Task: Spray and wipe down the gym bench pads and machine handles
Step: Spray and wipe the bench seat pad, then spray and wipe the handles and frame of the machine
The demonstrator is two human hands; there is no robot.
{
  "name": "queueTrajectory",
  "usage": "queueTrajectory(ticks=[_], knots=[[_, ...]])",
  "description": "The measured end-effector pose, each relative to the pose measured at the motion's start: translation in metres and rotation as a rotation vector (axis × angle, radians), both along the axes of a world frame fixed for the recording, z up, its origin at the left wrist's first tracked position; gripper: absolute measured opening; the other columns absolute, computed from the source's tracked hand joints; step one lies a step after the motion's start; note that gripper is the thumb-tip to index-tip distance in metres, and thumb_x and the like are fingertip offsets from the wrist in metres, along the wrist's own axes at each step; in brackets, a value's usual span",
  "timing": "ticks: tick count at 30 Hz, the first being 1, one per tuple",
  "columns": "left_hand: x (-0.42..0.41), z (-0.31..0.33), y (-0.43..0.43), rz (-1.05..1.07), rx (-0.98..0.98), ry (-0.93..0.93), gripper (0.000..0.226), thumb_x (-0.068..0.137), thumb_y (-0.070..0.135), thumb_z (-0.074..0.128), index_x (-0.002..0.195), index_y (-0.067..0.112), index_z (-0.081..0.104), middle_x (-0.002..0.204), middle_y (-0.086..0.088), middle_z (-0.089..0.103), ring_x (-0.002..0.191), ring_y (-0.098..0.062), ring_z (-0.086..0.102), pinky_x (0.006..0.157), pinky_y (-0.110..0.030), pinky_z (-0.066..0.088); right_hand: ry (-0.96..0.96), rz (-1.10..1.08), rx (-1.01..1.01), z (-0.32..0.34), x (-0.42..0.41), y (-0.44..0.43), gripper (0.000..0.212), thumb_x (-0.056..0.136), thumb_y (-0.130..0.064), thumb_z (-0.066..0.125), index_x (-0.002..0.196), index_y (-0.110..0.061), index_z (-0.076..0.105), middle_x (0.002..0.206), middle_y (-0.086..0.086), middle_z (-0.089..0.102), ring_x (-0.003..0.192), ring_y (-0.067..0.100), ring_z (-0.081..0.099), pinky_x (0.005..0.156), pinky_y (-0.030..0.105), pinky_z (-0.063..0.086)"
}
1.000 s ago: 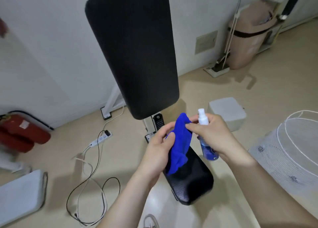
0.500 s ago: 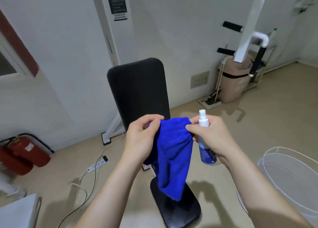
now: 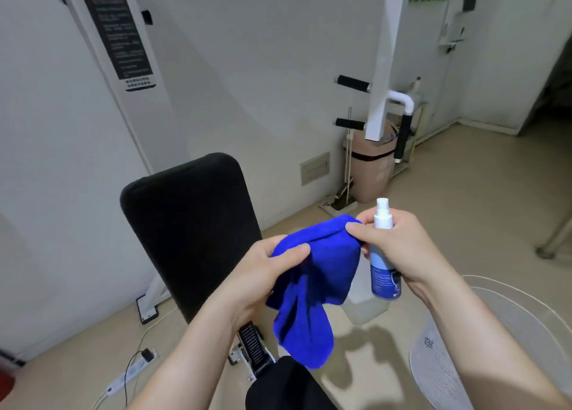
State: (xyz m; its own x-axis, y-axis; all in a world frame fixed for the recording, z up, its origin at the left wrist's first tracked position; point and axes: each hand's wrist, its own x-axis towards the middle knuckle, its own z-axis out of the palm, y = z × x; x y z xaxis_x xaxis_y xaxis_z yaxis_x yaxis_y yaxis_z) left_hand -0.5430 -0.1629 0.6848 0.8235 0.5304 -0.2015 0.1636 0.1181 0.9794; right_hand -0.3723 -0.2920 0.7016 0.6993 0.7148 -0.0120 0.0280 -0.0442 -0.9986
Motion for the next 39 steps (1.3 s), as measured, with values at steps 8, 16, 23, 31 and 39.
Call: queueTrajectory(ticks=[8, 16, 23, 31, 39], knots=[[0.027, 0.02, 0.002, 0.357, -0.29, -0.3, 0.025, 0.096, 0.021, 0.054, 0.116, 0.013, 0.067, 0.115, -0.017, 0.068, 0.098, -0.025, 0.063, 0.091, -0.041, 0.047, 0.258, 0.188, 0.042, -0.008, 0.036, 0.049, 0.019, 0.087, -0.023, 0.07, 0.083, -0.008, 0.059, 0.067, 0.01, 0.054, 0.046, 0.015, 0.048, 0.047, 0.027, 0.044], [-0.033, 0.033, 0.006, 0.614, -0.489, -0.657, 0.045, 0.073, -0.003, 0.04, 0.113, 0.01, 0.055, 0.088, -0.011, 0.055, 0.073, -0.023, 0.057, 0.066, -0.03, 0.053, 0.455, 0.69, -0.012, -0.005, -0.012, 0.105, 0.049, 0.09, -0.051, 0.048, 0.068, -0.009, 0.056, 0.062, 0.013, 0.05, 0.051, 0.025, 0.047, 0.053, 0.031, 0.038], [-0.12, 0.043, 0.013, 0.885, -0.146, -0.54, 0.09, 0.075, -0.032, 0.024, 0.14, 0.029, 0.039, 0.075, -0.011, 0.066, 0.057, -0.02, 0.057, 0.047, -0.027, 0.048, 0.373, 0.935, 0.045, 0.005, -0.12, 0.152, 0.058, 0.082, -0.061, 0.059, 0.061, -0.008, 0.06, 0.059, 0.014, 0.055, 0.054, 0.029, 0.058, 0.055, 0.032, 0.048], [-0.25, 0.043, 0.036, 1.002, -0.09, -0.577, 0.073, 0.085, -0.026, 0.039, 0.129, 0.032, 0.049, 0.075, -0.011, 0.067, 0.048, -0.019, 0.058, 0.045, -0.026, 0.05, 0.175, 1.06, 0.078, -0.017, -0.264, 0.197, 0.056, 0.091, -0.063, 0.045, 0.074, -0.012, 0.059, 0.071, 0.01, 0.06, 0.069, 0.022, 0.059, 0.07, 0.033, 0.048], [-0.398, 0.029, 0.069, 1.226, -0.203, -0.515, 0.03, 0.092, -0.003, 0.051, 0.108, 0.016, 0.069, 0.076, -0.013, 0.065, 0.069, -0.027, 0.052, 0.073, -0.05, 0.055, 0.197, 1.098, -0.038, -0.014, -0.425, 0.239, 0.053, 0.097, -0.055, 0.041, 0.071, -0.01, 0.053, 0.064, 0.011, 0.052, 0.051, 0.023, 0.053, 0.056, 0.029, 0.046]])
